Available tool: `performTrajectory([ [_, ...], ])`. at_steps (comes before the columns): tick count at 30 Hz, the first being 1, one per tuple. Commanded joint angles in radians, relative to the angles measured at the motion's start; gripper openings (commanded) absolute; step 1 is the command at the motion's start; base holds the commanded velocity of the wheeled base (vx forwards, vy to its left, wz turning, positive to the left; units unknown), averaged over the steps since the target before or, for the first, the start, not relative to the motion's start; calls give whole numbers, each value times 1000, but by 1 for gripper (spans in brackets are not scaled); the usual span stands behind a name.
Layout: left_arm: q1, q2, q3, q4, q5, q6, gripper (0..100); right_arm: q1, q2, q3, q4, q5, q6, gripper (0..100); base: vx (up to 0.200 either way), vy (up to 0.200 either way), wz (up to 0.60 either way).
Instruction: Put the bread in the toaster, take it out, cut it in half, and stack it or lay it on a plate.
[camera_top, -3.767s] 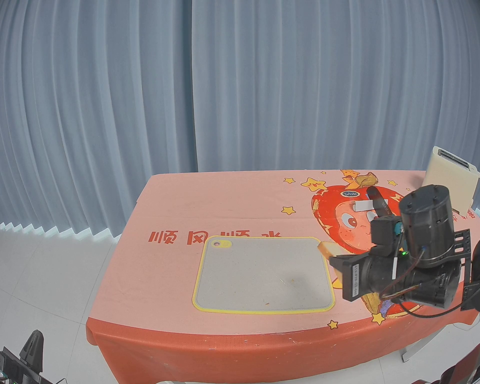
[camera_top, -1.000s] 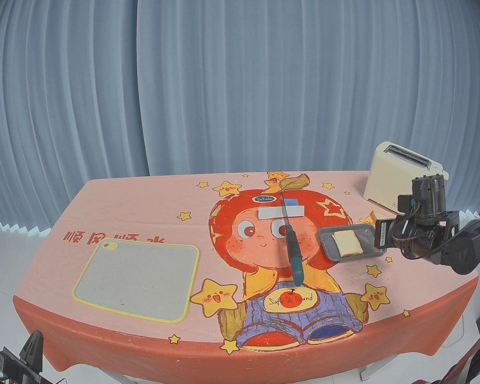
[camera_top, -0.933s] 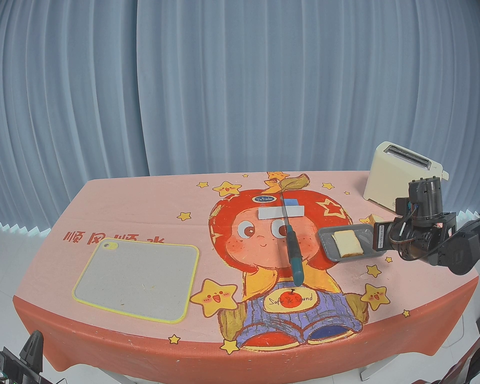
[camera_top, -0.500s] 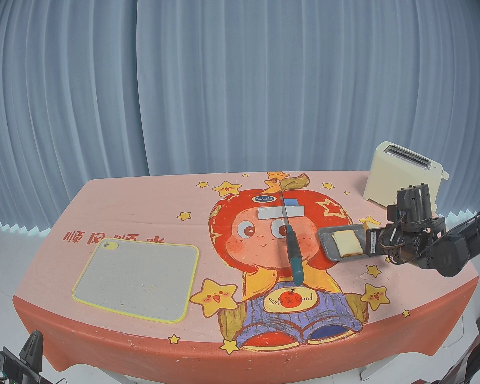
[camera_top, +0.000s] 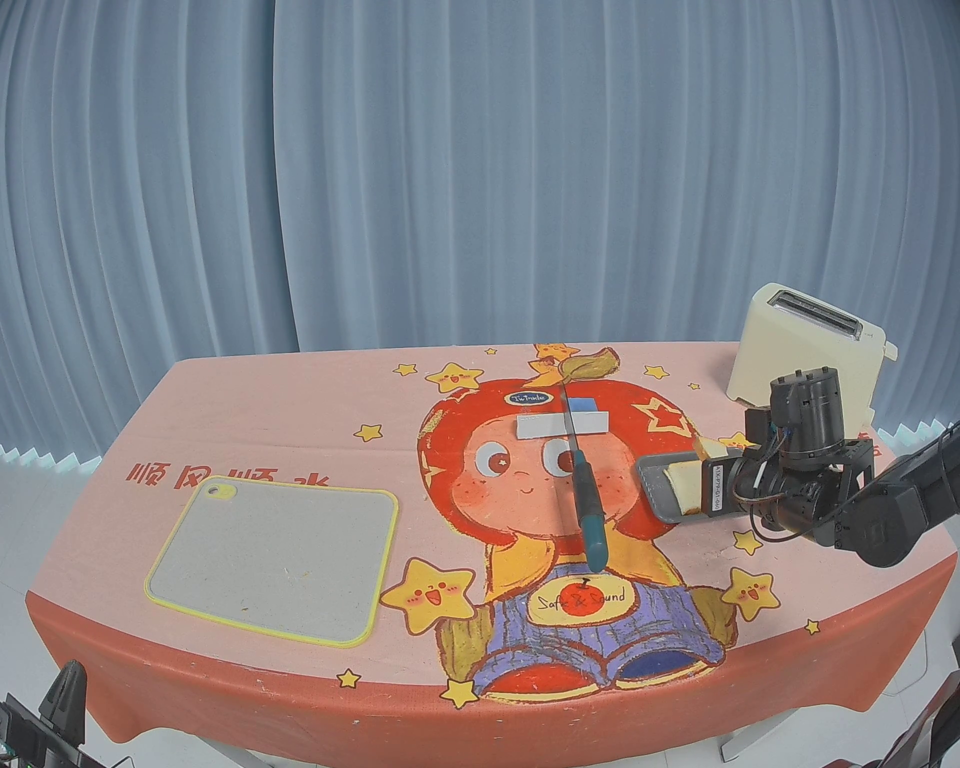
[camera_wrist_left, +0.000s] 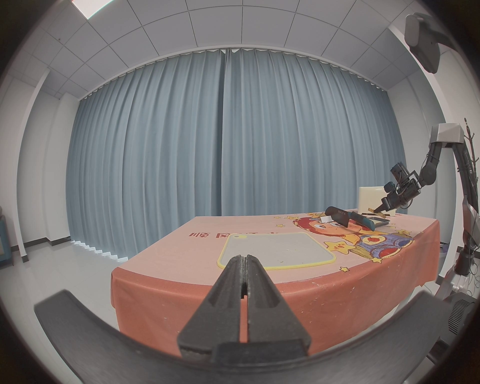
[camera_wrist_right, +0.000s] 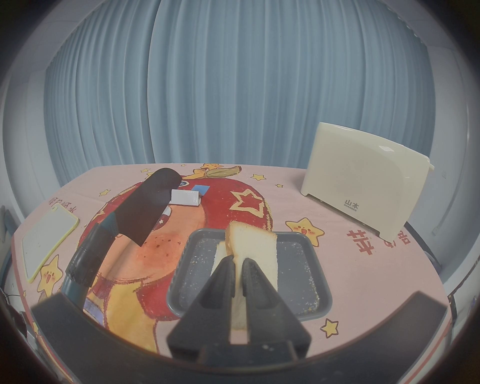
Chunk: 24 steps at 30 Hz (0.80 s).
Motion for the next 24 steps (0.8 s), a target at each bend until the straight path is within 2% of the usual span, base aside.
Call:
performTrajectory([
  [1,0,-16,18,1,0,0,0,19,24,-25,1,-6,0,0,0,0,0],
  [24,0,-16,18,-1,0,0,0,37,87,-34,-7,-11,1,0,0,0,0],
])
